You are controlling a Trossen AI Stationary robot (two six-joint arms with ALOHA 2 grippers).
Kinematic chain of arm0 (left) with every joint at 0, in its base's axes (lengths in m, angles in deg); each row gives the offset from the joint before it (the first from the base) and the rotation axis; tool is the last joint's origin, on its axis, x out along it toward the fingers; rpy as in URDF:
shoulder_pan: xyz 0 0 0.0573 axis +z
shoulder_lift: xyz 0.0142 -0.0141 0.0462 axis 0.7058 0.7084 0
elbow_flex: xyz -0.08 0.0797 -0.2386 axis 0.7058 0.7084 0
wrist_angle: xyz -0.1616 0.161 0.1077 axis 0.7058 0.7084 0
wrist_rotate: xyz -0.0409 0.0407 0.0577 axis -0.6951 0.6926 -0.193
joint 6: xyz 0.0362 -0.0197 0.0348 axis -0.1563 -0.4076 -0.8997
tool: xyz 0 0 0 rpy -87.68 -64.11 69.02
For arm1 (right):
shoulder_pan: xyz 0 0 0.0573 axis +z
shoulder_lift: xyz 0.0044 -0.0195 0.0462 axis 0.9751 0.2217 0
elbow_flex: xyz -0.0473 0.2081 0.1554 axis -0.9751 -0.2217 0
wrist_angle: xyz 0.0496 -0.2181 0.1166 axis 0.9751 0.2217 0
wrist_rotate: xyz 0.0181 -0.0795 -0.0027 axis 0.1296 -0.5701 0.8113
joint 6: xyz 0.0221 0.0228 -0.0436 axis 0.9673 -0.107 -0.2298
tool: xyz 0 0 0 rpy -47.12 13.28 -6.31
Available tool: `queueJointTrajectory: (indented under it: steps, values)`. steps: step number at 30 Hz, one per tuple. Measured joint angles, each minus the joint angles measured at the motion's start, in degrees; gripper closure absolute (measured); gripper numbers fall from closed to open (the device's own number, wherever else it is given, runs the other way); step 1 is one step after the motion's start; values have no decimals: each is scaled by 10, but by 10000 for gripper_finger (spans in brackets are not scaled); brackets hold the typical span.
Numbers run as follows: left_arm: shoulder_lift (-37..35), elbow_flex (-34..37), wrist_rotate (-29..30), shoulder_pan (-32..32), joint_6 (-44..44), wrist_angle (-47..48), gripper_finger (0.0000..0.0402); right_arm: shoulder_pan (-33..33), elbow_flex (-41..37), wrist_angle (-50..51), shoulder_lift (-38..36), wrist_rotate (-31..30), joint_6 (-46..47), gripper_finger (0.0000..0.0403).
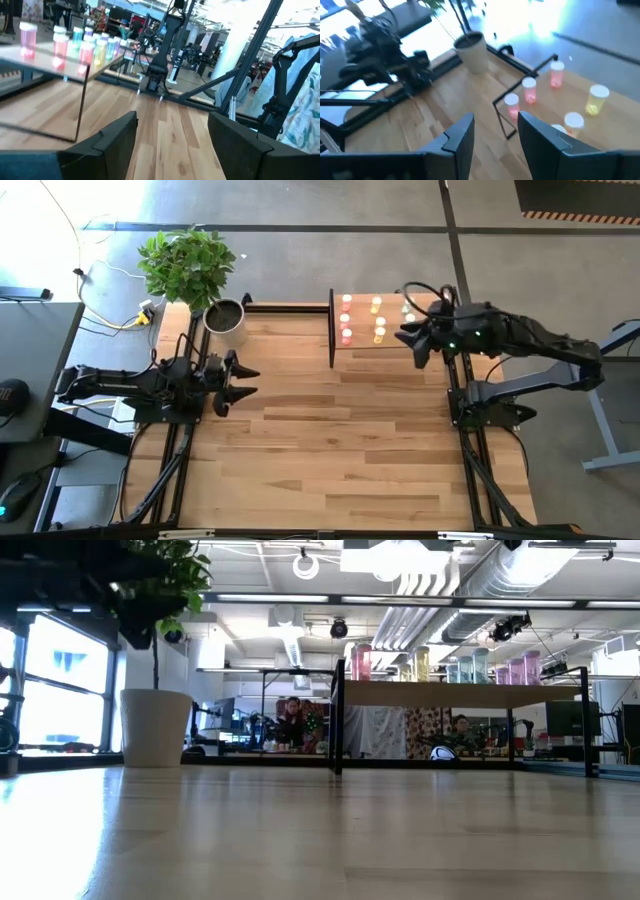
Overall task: Pick and place medicine bottles onto shelf by color
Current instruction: Return to Home Position
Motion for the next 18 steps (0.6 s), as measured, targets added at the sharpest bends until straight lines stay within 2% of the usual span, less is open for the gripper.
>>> queueJointTrajectory:
  steps: [4, 9, 18]
  values:
    - [-18, 30, -1, 0, 3, 0, 165, 31, -86, -104, -54, -23, -23, 260]
    - [-17, 49, -2, 0, -23, 4, 165, 54, -220, -231, -129, -23, -23, 260]
    - [-17, 58, -3, 0, -20, 30, 165, 85, -430, -394, -265, -11, 35, 260]
